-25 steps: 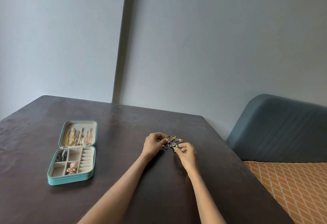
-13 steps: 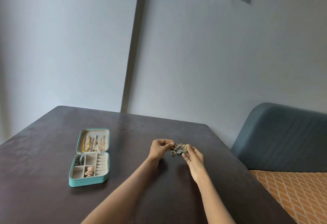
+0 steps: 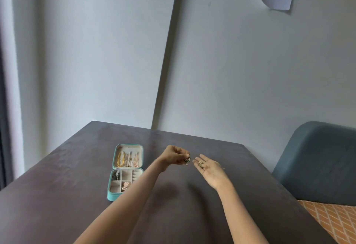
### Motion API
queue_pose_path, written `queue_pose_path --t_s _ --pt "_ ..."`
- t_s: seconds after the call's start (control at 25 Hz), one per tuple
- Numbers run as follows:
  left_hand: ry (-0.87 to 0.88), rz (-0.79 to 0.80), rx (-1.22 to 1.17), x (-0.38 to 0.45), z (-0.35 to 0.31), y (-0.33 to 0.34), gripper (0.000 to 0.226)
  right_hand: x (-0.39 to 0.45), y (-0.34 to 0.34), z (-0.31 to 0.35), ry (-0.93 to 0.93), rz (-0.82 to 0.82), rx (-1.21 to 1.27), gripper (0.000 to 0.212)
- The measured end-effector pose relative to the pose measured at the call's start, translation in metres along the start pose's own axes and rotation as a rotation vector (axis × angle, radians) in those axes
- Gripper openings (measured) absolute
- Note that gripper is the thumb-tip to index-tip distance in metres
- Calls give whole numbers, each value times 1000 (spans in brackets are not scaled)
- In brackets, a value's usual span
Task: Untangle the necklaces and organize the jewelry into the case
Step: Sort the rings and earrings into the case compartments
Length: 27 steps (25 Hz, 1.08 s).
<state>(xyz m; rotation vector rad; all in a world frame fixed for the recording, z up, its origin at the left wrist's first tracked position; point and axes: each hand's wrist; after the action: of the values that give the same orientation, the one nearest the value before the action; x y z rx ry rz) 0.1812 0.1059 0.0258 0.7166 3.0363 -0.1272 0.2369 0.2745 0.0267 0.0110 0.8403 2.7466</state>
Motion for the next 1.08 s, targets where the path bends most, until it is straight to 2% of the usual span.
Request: queue_pose_path --t_s 0.12,0.24,0.44,0.56,0.8,0.92,1.08 --pt "6 91 101 -18 -7 -44 13 -4 28 -14 -43 81 -42 45" --pt "3 38 111 -44 -22 -89 11 -12 69 -33 -50 209 -106 39" --pt "-156 2 252 -77 -18 -150 12 -32 130 -76 -57 343 -173 32" --pt "-233 40 266 -88 -11 -162 19 -44 145 -93 -11 405 -85 40" --pt "-302 73 309 -98 -7 -172 15 -49 143 -105 27 377 -63 50" --pt "-348 85 479 -100 -8 -172 23 -49 139 -112 -28 364 -163 56" --pt "-373 45 725 -94 -7 -160 10 -47 137 -120 -116 327 -377 63"
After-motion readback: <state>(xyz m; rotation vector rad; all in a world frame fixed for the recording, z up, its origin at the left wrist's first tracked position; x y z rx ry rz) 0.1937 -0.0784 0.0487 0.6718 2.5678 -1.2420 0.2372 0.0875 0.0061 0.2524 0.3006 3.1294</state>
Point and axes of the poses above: each hand's wrist, its own x-axis towards the middle knuckle, its own y-axis out of the palm, z = x × y, and after that the axes turned 8 degrees about -y, right-handed
